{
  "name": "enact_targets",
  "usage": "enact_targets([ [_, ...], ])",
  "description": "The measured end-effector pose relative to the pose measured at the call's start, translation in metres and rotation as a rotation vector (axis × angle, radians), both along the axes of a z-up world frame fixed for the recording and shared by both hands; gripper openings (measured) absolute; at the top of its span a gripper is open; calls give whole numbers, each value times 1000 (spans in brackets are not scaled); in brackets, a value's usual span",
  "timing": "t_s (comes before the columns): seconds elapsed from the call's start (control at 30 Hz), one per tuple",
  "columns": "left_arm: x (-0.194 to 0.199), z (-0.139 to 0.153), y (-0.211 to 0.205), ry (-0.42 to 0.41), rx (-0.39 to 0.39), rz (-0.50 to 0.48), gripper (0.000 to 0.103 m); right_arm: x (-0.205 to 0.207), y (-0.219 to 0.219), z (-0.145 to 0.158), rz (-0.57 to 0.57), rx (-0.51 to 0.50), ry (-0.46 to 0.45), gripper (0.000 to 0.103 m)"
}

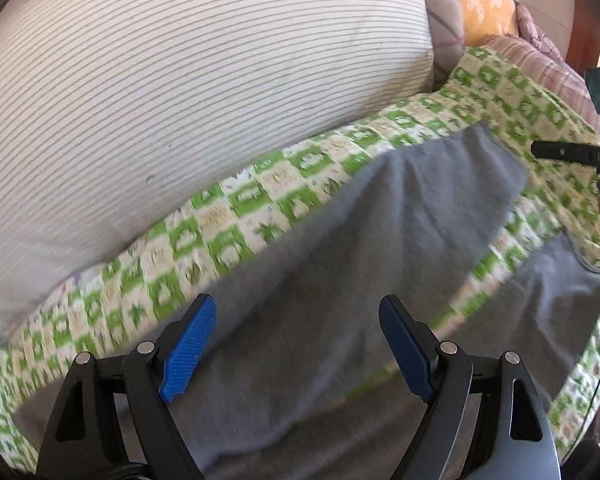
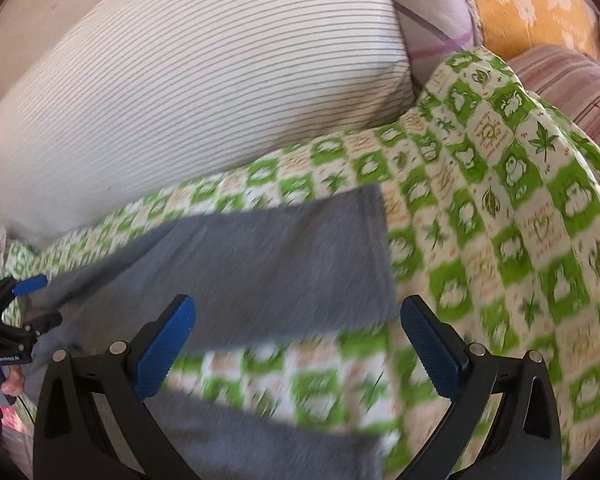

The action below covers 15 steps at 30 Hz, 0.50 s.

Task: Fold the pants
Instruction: 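Move both grippers toward the hems of the grey sweatpants legs, then grasp one leg hem with the right gripper while the left gripper grasps the other hem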

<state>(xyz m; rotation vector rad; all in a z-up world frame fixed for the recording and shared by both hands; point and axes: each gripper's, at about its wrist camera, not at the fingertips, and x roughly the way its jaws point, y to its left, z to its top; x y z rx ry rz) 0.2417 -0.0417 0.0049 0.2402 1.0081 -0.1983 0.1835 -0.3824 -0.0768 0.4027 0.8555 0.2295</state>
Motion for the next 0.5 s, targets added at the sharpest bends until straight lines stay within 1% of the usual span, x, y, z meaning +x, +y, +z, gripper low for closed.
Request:
enact_targets([
  [0.03,6,-1,-1,4,0,-23,84,8,-3,1,-6,0,3,101],
  [0.1,18,-5,-3,8,27,-49,84,27,-12,-5,-16,13,27,93],
  [0.17,28,-11,-5,28,43,-81,84,42,-16,-12,-19,17,55,88],
  [0.27,44,-28,-7,60,100,-96,84,64,-22,-20,-24,-2,87,87],
  [0.33,50,-38,-4,83,110,-94,84,76,-26,-25,-33,-1,104,85],
  [0.4,56,-47,-3,101,117,-98,84,86,-27,-27,-31,-3,103,81],
  [0.47,60,-55,-2,124,115,-101,84,96,-23,-31,-18,-28,112,81],
  [0.5,63,-58,-1,131,112,-103,80,101,-18,-35,-10,-48,124,74],
])
